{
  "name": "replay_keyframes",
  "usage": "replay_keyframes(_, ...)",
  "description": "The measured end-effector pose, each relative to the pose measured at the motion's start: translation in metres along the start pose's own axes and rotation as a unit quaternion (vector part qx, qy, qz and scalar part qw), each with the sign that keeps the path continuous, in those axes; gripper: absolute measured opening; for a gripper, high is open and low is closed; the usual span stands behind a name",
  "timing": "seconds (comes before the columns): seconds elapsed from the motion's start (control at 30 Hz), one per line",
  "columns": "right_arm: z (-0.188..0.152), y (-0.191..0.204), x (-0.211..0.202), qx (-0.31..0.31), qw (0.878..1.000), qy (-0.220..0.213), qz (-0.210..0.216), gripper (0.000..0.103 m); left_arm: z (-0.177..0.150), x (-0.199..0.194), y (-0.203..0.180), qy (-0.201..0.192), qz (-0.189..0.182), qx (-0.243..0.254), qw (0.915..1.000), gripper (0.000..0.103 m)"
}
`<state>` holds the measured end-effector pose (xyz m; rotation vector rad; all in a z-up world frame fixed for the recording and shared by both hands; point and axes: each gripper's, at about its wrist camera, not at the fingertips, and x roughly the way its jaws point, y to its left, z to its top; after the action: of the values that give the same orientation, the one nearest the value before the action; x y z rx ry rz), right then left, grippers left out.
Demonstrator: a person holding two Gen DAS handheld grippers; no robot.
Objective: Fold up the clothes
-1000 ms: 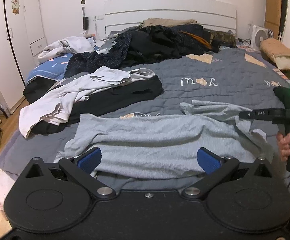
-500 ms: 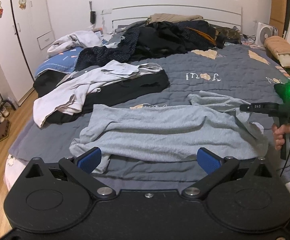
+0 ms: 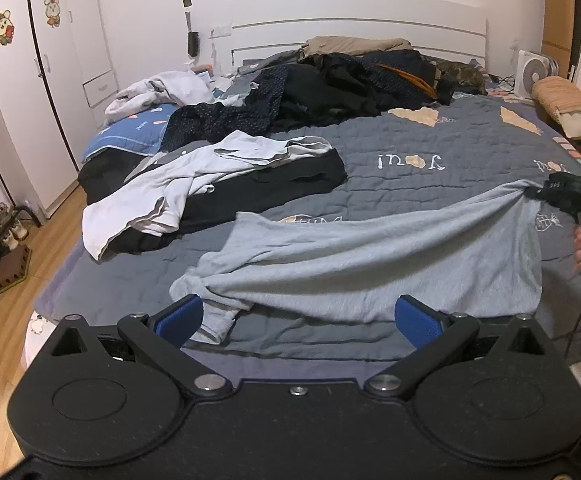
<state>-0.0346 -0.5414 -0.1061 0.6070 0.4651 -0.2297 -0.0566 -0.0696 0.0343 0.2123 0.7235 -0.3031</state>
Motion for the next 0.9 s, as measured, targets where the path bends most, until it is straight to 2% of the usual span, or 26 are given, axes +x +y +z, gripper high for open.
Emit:
replay_keyframes(0.2,0.027,-0.042,-0.025,0.053,0.997,-0.046,-0.045,0.004,-0.002,-0.004,-0.001,0.004,-0.013,-0.001,0.9999,0.103)
replay_keyframes(0.3,0.038,-0.059,-0.033,0.048,0.994,-0.056,-0.084,0.004,-0.001,-0.005,-0.003,0.006,-0.027,0.003,0.9996,0.103)
replay_keyframes(0.43,0.041,-0.067,-0.026,0.011,0.993,-0.011,-0.116,0.008,-0.001,-0.007,-0.009,0.006,-0.045,0.013,0.9989,0.103)
replay_keyframes(0.53,0.034,-0.059,-0.021,-0.047,0.988,0.034,-0.143,0.012,-0.002,-0.009,-0.013,0.007,-0.054,0.019,0.9983,0.103)
replay_keyframes(0.6,0.028,-0.052,-0.021,-0.071,0.984,0.053,-0.153,0.022,-0.002,-0.011,-0.015,0.008,-0.06,0.023,0.9979,0.103)
replay_keyframes(0.63,0.024,-0.048,-0.021,-0.082,0.983,0.062,-0.153,0.026,-0.004,-0.013,-0.014,0.009,-0.063,0.024,0.9977,0.103)
replay_keyframes(0.7,0.018,-0.041,-0.026,-0.09,0.985,0.072,-0.125,0.038,-0.007,-0.018,-0.013,0.011,-0.07,0.026,0.9972,0.103)
replay_keyframes(0.8,0.01,-0.028,-0.032,-0.107,0.986,0.081,-0.095,0.048,-0.012,-0.029,-0.011,0.014,-0.08,0.029,0.9963,0.103)
replay_keyframes(0.9,0.0,-0.012,-0.034,-0.132,0.984,0.084,-0.084,0.053,-0.016,-0.04,-0.006,0.014,-0.086,0.03,0.9958,0.103)
